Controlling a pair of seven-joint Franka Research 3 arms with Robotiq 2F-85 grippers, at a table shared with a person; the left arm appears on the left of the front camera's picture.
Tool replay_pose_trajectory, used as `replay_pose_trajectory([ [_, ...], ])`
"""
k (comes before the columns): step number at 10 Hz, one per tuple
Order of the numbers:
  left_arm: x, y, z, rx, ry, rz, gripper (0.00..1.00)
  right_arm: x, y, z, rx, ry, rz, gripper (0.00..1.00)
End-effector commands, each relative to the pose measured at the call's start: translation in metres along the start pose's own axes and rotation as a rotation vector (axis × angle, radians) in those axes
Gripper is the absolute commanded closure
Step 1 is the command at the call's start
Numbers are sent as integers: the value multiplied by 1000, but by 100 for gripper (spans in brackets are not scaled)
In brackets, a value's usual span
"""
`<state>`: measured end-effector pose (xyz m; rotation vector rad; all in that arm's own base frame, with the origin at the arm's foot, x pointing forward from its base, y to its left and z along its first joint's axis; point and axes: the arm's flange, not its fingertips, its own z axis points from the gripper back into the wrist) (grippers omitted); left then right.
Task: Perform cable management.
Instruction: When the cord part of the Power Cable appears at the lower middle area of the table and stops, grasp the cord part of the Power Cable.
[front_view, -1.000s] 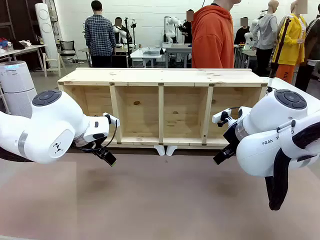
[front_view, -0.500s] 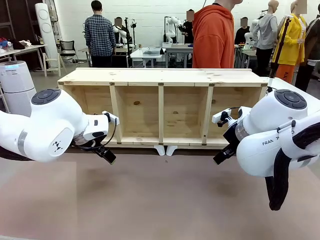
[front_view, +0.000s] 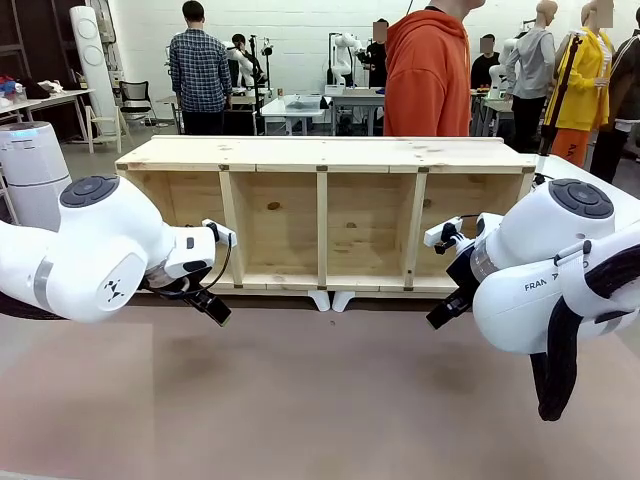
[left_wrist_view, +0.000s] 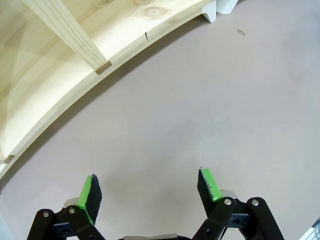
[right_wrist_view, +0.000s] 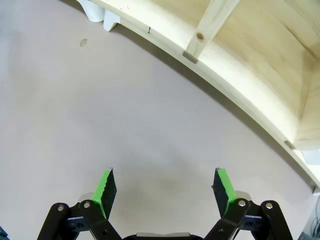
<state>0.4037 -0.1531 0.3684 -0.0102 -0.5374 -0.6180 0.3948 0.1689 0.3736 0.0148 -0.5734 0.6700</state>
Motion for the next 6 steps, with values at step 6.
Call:
replay_pose_trajectory([
  [6,-22,-24,70,98,-21,-15,0,-19,25,89,-103,-96,41,0],
])
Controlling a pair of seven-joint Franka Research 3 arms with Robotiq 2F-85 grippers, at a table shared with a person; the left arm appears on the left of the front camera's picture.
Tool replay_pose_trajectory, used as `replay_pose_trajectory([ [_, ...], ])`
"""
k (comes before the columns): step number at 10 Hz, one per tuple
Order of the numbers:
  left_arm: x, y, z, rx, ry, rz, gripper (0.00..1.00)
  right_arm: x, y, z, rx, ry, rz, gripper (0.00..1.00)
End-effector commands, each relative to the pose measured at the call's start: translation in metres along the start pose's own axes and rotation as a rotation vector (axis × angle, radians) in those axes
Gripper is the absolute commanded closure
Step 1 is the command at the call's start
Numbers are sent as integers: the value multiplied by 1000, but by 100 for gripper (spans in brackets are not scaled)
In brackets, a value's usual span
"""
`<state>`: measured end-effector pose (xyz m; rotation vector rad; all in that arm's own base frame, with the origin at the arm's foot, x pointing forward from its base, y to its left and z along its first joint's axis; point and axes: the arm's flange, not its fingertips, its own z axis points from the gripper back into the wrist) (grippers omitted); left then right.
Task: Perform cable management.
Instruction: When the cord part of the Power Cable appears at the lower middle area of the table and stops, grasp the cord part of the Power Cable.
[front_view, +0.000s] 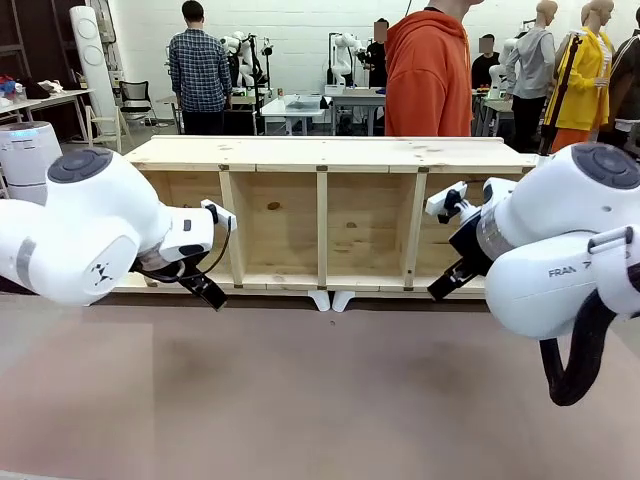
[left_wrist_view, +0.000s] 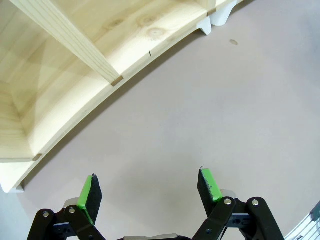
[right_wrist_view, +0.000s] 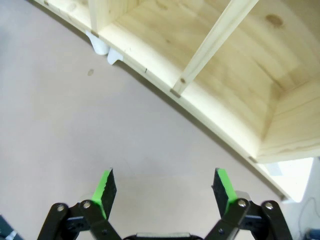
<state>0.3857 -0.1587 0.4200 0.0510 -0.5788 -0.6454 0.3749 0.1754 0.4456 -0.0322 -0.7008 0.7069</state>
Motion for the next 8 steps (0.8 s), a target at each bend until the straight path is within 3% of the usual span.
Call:
replay_pose_trajectory([
  [1,-46,-22,33,60,-18,43,0,-46,26,40,-52,3,-7,0],
  [8,-122,-21,118,214,-244,204,0,-87,18,114,-203,-53,-176,0],
])
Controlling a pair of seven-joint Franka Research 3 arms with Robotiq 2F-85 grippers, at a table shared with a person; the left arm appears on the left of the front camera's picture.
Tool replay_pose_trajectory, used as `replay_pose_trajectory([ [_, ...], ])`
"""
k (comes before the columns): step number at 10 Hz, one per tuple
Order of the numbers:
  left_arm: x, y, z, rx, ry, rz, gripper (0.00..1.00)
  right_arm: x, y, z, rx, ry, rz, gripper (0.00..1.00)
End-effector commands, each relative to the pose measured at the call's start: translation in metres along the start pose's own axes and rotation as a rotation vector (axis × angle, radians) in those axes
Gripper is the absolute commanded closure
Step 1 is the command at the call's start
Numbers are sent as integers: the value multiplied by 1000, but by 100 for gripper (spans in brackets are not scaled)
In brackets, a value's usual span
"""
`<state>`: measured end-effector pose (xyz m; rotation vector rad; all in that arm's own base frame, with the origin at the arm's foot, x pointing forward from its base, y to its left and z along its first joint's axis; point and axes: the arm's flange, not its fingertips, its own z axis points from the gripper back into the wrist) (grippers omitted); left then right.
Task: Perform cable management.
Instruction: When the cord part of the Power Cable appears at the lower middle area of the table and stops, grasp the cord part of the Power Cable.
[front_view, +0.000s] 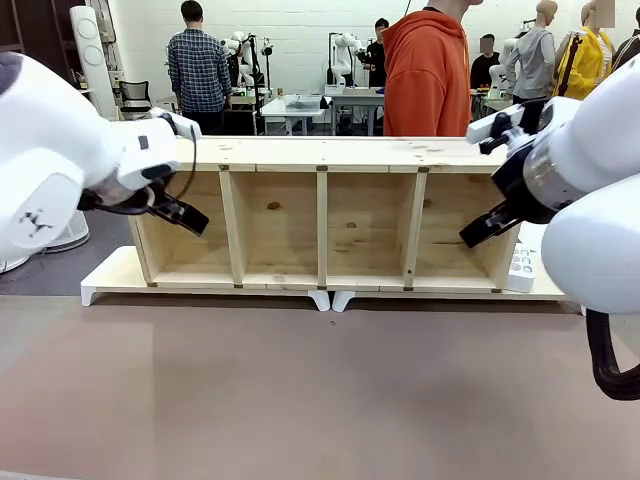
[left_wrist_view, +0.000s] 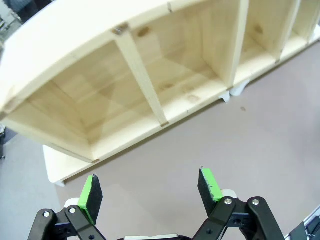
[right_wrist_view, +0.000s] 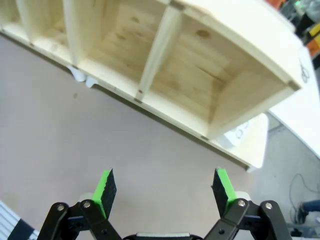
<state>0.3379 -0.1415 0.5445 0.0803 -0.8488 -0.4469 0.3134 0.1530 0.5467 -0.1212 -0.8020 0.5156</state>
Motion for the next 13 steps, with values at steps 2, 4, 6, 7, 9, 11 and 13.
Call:
replay_pose_trajectory([
  [2,-158,6,39,97,-19,89,0,-114,4,12,-53,-14,-80,0],
  [4,-170,20,48,119,-13,139,0,-127,-7,18,-61,-23,-132,0],
  [6,-182,28,52,128,-19,183,0,-138,-13,20,-62,-23,-161,0],
  [7,-182,32,52,124,-23,187,0,-140,-17,20,-63,-26,-180,0],
  [9,-14,67,72,109,-2,172,0,-141,-19,16,-58,-30,-203,0],
  [11,-14,67,72,109,-2,172,0,-11,-47,42,-61,-15,-156,0],
  [13,-14,67,72,109,-2,172,0,-11,-47,42,-61,-15,-156,0],
])
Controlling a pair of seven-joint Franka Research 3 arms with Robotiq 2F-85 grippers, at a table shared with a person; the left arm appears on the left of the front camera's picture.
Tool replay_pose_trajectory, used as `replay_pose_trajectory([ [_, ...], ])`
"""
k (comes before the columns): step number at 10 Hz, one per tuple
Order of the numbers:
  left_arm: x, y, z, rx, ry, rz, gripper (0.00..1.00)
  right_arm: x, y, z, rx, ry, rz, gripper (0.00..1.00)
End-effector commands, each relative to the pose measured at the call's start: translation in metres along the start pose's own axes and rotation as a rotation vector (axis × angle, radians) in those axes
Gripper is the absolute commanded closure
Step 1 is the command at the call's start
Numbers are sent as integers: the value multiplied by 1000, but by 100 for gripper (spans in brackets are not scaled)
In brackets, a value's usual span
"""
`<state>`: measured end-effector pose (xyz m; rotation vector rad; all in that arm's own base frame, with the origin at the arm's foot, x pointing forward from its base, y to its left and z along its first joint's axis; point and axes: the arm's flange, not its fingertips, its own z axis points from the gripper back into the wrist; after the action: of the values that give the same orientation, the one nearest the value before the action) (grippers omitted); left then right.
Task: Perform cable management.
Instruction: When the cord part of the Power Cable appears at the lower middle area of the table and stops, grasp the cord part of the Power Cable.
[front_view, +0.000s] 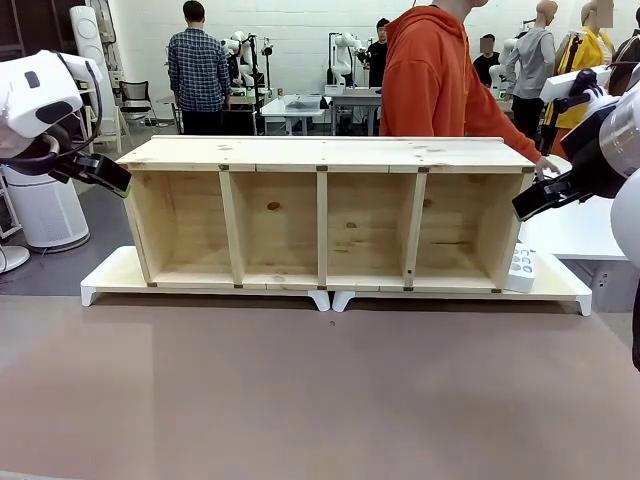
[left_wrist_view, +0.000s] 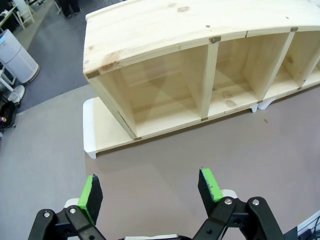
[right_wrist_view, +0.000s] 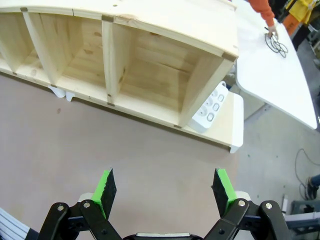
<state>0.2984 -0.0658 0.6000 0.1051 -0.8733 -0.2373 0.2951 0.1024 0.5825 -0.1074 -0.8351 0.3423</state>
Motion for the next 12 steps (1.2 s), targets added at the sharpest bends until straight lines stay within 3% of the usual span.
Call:
replay_pose_trajectory([
  [1,1,-1,-2,0,-1,-2,0,0,1,0,-1,0,3,0],
  [12,1,-1,-2,0,-1,-2,0,0,1,0,-1,0,3,0],
])
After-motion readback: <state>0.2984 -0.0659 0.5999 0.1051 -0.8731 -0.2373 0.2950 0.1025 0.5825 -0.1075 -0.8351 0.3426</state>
